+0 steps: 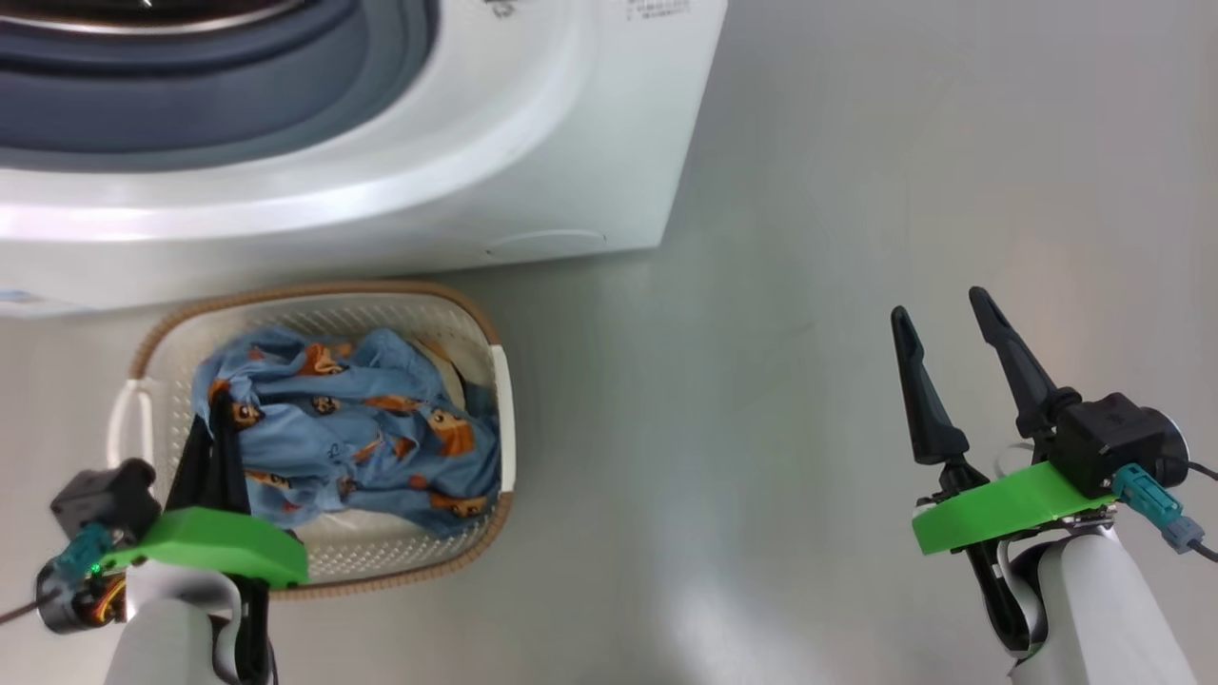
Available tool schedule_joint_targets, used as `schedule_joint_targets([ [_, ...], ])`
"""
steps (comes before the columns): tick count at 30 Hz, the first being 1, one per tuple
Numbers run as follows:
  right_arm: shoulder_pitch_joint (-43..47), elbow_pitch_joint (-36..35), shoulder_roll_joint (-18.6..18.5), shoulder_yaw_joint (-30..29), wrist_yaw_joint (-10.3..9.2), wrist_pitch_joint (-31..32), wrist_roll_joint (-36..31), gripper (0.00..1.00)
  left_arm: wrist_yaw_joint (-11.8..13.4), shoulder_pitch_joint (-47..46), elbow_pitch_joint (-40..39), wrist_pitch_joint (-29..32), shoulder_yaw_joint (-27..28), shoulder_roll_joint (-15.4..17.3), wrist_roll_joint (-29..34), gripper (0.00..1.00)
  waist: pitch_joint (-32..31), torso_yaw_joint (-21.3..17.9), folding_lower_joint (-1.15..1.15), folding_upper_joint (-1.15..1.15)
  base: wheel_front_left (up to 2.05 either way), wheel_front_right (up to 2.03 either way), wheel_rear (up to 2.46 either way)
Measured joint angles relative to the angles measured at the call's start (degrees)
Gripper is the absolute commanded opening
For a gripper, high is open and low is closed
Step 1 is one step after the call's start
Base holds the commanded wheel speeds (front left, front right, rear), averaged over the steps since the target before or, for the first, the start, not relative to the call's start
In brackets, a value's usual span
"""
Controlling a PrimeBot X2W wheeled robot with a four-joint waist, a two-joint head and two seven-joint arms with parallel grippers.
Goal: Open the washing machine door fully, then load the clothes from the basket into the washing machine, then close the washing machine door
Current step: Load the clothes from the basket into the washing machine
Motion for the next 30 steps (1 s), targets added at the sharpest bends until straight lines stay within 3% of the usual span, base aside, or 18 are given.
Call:
schedule_joint_targets([
  [11, 2.3, 2.3, 0.0, 0.4, 0.0, 0.0, 0.5, 1.0, 0.1, 7.7, -13.8, 0.0, 0.3, -0.9, 2.6, 0.0, -7.4, 1.3, 0.0, 0.0, 0.0, 0.0, 0.0],
  [30, 5.8, 4.3, 0.1, 1.5, 0.0, 0.0, 0.9, 1.0, 2.0, 17.9, -29.5, -0.2, -1.0, -0.9, 4.2, 0.0, -17.8, 1.1, 0.01, 0.0, 0.0, 0.0, 0.0],
])
